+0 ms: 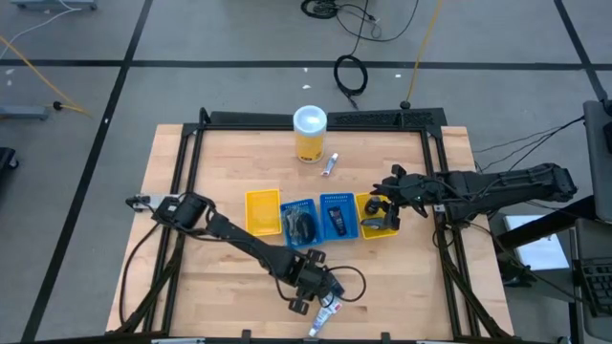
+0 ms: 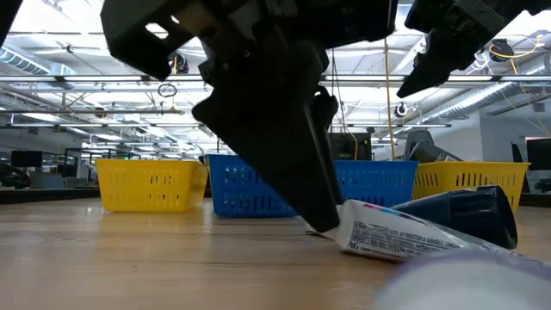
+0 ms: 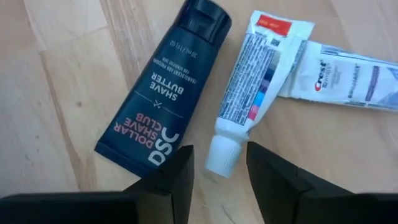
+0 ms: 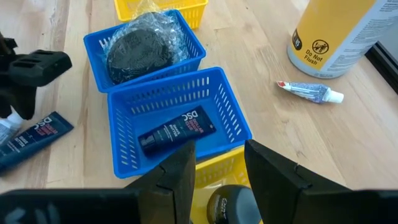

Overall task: Pick & Place Travel size toiletries
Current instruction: Put the white toothpaste into the left yellow bin

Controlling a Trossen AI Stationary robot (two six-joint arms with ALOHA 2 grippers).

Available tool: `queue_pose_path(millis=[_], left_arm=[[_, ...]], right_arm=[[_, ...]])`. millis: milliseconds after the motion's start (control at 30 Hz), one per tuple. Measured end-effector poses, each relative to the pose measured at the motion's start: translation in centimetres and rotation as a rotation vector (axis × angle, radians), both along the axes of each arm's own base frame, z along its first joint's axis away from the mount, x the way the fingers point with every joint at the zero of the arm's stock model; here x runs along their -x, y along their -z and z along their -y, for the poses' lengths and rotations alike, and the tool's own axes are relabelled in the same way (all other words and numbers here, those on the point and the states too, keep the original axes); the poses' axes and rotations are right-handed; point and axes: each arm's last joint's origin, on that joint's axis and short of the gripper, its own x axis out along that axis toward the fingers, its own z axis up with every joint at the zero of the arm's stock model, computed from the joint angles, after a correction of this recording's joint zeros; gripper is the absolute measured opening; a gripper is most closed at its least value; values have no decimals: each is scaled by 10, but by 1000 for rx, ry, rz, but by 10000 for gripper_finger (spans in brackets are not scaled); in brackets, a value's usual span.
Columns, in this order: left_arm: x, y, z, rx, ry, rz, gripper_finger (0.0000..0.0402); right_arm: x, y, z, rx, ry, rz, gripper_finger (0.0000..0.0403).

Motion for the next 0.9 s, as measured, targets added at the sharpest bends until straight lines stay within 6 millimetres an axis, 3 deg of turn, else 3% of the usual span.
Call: queue_pose_path(millis=[467,633,900], left_arm=[[-3,13,2,28,47,-15,88],[-3,10,2,29,72,-3,38],[-3,10,2,28,70,-10,39]], right_arm=[[0,-1,0,5,-5,9,130],[-1,-1,0,5,-4,10,130],[-1,-1,0,5,-4,11,130]])
